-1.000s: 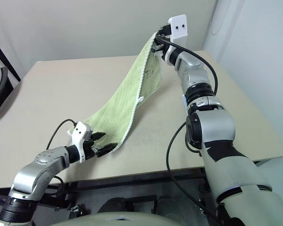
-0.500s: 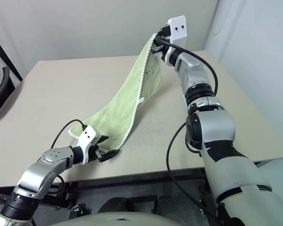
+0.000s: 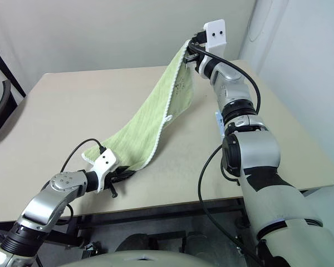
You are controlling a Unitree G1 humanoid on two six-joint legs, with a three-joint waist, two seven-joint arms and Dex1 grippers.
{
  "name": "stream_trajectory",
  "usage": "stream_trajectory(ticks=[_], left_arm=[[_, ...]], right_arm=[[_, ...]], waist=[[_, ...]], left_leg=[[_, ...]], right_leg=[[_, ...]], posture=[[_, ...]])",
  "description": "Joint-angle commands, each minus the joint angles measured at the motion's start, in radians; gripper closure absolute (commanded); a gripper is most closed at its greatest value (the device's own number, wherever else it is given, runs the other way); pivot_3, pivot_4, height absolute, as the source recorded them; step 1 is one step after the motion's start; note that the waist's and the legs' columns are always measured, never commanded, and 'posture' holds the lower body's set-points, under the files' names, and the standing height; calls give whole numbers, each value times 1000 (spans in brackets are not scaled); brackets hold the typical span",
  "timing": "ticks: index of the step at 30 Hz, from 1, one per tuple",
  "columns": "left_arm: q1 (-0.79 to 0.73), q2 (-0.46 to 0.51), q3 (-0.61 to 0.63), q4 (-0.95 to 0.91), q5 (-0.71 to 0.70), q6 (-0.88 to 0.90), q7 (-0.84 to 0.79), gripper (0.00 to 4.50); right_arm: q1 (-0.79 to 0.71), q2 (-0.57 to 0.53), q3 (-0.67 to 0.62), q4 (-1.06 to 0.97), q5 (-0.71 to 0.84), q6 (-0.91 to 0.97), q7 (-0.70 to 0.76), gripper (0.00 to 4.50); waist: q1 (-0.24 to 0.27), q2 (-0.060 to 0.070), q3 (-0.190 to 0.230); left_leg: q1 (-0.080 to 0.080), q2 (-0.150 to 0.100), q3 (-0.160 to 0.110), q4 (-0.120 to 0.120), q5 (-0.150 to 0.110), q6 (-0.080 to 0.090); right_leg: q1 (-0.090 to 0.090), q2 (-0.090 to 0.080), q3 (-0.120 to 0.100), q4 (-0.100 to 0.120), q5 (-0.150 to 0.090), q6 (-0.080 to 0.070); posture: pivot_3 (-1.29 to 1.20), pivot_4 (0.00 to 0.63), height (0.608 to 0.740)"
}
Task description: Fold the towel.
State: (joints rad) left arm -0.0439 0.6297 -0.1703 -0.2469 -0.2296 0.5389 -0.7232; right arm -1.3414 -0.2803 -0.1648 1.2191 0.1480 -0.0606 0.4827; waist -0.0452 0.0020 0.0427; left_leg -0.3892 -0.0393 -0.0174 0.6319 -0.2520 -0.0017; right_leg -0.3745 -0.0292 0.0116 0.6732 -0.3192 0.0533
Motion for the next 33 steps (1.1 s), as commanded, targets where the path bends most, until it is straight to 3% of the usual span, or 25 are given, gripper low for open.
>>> stream_trajectory(ticks=[1, 7, 12, 18, 25, 28, 33], left_arm=[[25, 23, 37, 9, -32, 22, -40, 4479], [-14, 69, 383, -3, -319, 141, -132, 4479], [-146, 190, 579, 189, -408, 149, -200, 4479], [-489, 310, 554, 663, -319, 69, -239, 4479], [-1048, 315, 453, 1368, -101, -238, -112, 4479], [-1177, 278, 428, 1511, -26, -351, 37, 4479], [-1258, 232, 433, 1581, 48, -463, 186, 4479]], right_arm=[[-3, -20, -5, -39, -10, -10, -10, 4500], [23, -44, 1, -41, -27, -8, -5, 4500], [39, -83, 27, -19, -70, 3, -8, 4500], [41, -125, 86, 10, -147, 27, -1, 4500], [11, -156, 125, 41, -204, 8, 12, 4500], [-28, -150, 114, 63, -203, -2, -30, 4500], [-75, -135, 87, 93, -194, -16, -91, 4500]], waist=[[0, 0, 0], [-1, 0, 1], [1, 0, 1], [0, -1, 1], [-1, -4, 1], [-1, -4, 1], [-2, -7, 1]], left_leg=[[0, 0, 0, 0, 0, 0], [-2, 0, 0, 0, 0, 0], [-2, 0, 0, 1, 1, 0], [-2, 0, 0, 2, 1, -1], [-3, -1, 1, 4, 2, -3], [-4, -1, 3, 4, 2, -3], [-9, 0, 6, 4, 2, -3]], right_leg=[[0, 0, 0, 0, 0, 0], [-3, 0, 0, 1, 0, 0], [-3, 0, 0, 2, 0, 0], [-3, 1, 0, 3, 0, 0], [-6, 2, 1, 10, 0, 0], [-9, 2, 3, 13, 0, 0], [-17, 1, 6, 17, 0, 1]], posture=[[0, 0, 740], [0, 0, 740], [0, 0, 740], [0, 0, 740], [0, 0, 740], [0, 0, 740], [0, 0, 740]])
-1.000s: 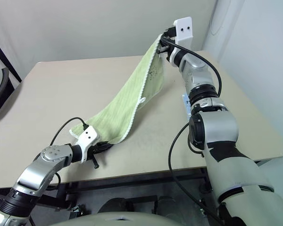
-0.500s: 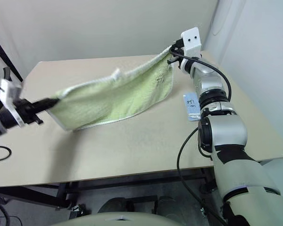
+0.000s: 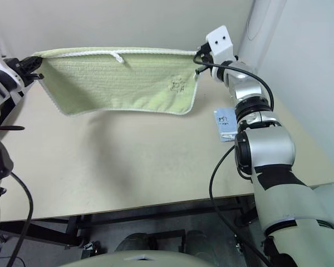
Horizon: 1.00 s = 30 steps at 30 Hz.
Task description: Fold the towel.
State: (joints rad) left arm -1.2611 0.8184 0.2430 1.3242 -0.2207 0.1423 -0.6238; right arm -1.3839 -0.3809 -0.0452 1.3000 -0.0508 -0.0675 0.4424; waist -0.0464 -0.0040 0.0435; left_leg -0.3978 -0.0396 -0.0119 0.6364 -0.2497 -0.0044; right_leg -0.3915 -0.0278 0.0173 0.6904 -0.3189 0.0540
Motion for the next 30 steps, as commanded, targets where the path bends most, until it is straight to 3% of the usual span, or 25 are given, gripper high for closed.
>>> stream_trajectory(ticks=[1, 5, 8, 15, 19, 25, 30], left_arm=[[-48, 39, 20, 13, 49, -79, 88, 4479], [-26, 40, 4, 11, 81, -76, -15, 4479], [27, 46, -5, 1, 90, -50, -156, 4479], [284, 62, -33, -163, 47, 60, -573, 4479], [563, 78, 22, -466, -46, 210, -651, 4479], [1075, 70, 179, -1116, -259, 535, -615, 4479], [1383, 36, 300, -1423, -374, 659, -561, 4479]], right_arm=[[-36, -37, -34, 12, 5, -14, -38, 4500], [-8, -67, -38, -1, 15, -18, 62, 4500], [40, -93, -39, -18, 24, -17, 137, 4500], [208, -164, -59, -128, 75, -6, 302, 4500], [366, -213, -87, -309, 151, 80, 452, 4500], [627, -301, -94, -631, 221, 235, 571, 4500], [870, -394, -106, -911, 307, 372, 676, 4500]], waist=[[-1, -1, 0], [1, -2, 0], [2, -2, 0], [-5, -2, 0], [-21, -2, 0], [-24, -2, 0], [-1, 0, 1]], left_leg=[[-2, 0, 0, 0, 0, 0], [-14, 0, 1, 9, 0, 0], [-15, 0, 1, 11, 0, 1], [-12, 0, 1, 13, 0, 1], [-12, 1, 1, 13, 0, 1], [-12, 2, 1, 12, -1, 2], [-3, 2, 1, 12, -1, 2]], right_leg=[[-2, 0, 0, 1, 0, 0], [-14, 0, 0, 8, 0, 0], [-13, 0, 0, 8, 0, 0], [-10, 0, 1, 10, 0, 0], [-11, 0, 1, 10, 0, 0], [-11, -1, 2, 10, 0, 0], [0, -2, 2, 8, 0, -1]], posture=[[0, 0, 740], [0, 0, 740], [0, 0, 740], [0, 0, 740], [0, 0, 740], [0, 0, 740], [0, 0, 740]])
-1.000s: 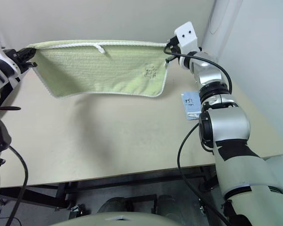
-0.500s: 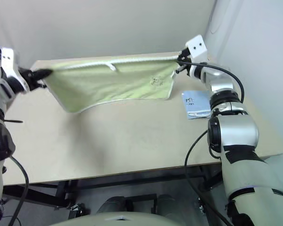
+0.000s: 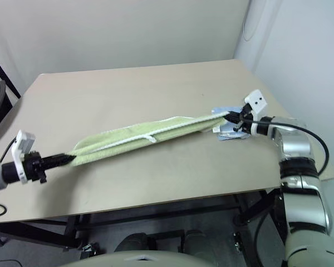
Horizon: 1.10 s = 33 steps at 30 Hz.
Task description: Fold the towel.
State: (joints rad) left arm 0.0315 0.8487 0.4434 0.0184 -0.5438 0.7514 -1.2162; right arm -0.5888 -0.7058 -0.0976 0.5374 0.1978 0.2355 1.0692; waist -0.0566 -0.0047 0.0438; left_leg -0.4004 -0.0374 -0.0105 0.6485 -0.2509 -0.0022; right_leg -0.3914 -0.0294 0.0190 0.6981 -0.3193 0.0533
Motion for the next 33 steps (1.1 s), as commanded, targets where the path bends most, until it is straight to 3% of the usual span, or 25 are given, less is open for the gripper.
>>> stream_trajectory(ticks=[1, 7, 15, 21, 33], left_arm=[[137, 3, 123, -144, -63, 58, 37, 4479], [327, 41, 191, -185, -70, 28, 13, 4479], [326, 120, 135, -4, 8, -115, -11, 4479], [203, 111, 40, 108, 19, -147, 16, 4479], [-127, 107, -93, 451, 101, -224, 54, 4479]], right_arm=[[125, -93, -55, -202, 79, 91, 81, 4500], [289, -202, -40, -325, 118, 104, 200, 4500], [308, -232, -7, -379, 141, 104, 267, 4500], [92, -115, 94, -168, 54, 30, 171, 4500], [-215, 112, 196, 302, -94, -177, 63, 4500]], waist=[[14, 1, 1], [21, 5, 4], [21, 5, 5], [13, 5, 4], [15, 4, 3]], left_leg=[[4, 0, 0, -1, 0, 0], [16, 3, 1, -2, -1, -1], [24, 8, 6, -4, -4, -1], [12, 8, 9, -5, -3, 2], [8, 8, 10, -7, -3, 2]], right_leg=[[4, 0, 0, -1, -1, -2], [20, 0, -3, -10, -5, -8], [23, -1, -4, -16, -5, -8], [13, -2, -5, -15, -4, -9], [8, -2, -6, -15, -2, -6]], posture=[[0, 0, 740], [0, 0, 740], [0, 0, 740], [0, 0, 740], [0, 0, 740]])
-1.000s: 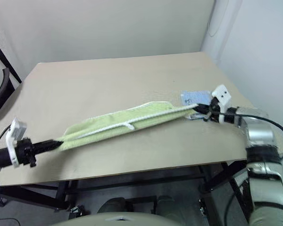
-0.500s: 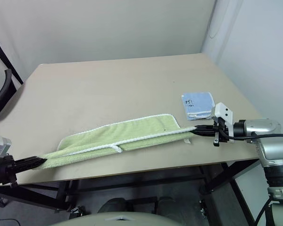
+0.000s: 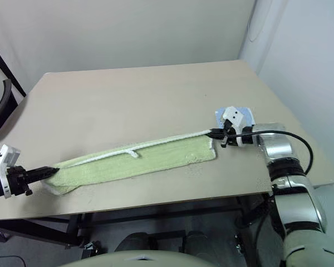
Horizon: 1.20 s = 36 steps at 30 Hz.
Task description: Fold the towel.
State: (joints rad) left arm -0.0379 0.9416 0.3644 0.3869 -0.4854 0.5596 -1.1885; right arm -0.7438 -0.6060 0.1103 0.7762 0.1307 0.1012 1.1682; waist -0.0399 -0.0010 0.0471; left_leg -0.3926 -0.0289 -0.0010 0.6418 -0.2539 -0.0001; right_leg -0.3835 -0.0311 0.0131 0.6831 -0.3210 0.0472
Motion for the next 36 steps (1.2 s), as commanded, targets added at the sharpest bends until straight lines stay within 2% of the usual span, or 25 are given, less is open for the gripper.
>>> stream_trajectory(ticks=[1, 6, 12, 15, 22, 26, 28, 36], left_arm=[[-84, 9, -31, 111, 54, -41, 28, 4479], [-168, -29, -111, 205, 111, -121, 18, 4479], [-229, -67, -143, 266, 139, -158, 35, 4479], [-255, -81, -127, 313, 144, -179, 66, 3813], [-250, -59, -89, 276, 99, -130, 38, 1315], [-209, -34, -12, 187, 53, -99, 57, 0], [-167, -25, 45, 115, 15, -65, 65, 0], [10, -43, 210, -247, -148, 112, 109, 0]], right_arm=[[-75, 25, -9, 92, -36, -55, -45, 4500], [-121, 63, -6, 199, -74, -102, -72, 4500], [-152, 85, -17, 273, -101, -121, -109, 4500], [-165, 97, -38, 282, -87, -120, -122, 3876], [-154, 101, -69, 243, -60, -85, -71, 1435], [-190, 85, -127, 285, -40, -38, -163, 48], [-211, 65, -174, 300, -7, 29, -185, 16], [-200, -30, -293, 199, 145, 471, -86, 16]], waist=[[-2, 0, 0], [-4, 0, 0], [-4, 0, 0], [-5, -1, 0], [-5, -1, 0], [-5, -1, -1], [-6, -1, -1], [-4, -1, 0]], left_leg=[[0, 0, 0, 0, 0, 0], [0, 0, 1, 0, 0, 0], [-1, 0, 1, -1, 0, 0], [-1, 0, 1, 0, 0, 0], [-1, 0, 1, 0, 0, 0], [-1, 0, 1, 0, 0, 0], [-2, 0, 1, 0, 0, 0], [-2, 0, 1, -3, 0, 0]], right_leg=[[0, 0, 0, 0, 0, 0], [0, 0, 0, 0, 4, 3], [-2, 0, 0, 2, 4, 3], [-2, 0, 0, 2, 5, 3], [-2, 0, 0, 2, 5, 4], [-2, 0, 0, 2, 5, 4], [-3, 0, 0, 2, 5, 4], [-4, -1, 0, 1, 4, 3]], posture=[[0, 0, 740], [0, 0, 740], [0, 0, 740], [0, 0, 740], [0, 0, 740], [0, 0, 740], [0, 0, 740], [0, 0, 740]])
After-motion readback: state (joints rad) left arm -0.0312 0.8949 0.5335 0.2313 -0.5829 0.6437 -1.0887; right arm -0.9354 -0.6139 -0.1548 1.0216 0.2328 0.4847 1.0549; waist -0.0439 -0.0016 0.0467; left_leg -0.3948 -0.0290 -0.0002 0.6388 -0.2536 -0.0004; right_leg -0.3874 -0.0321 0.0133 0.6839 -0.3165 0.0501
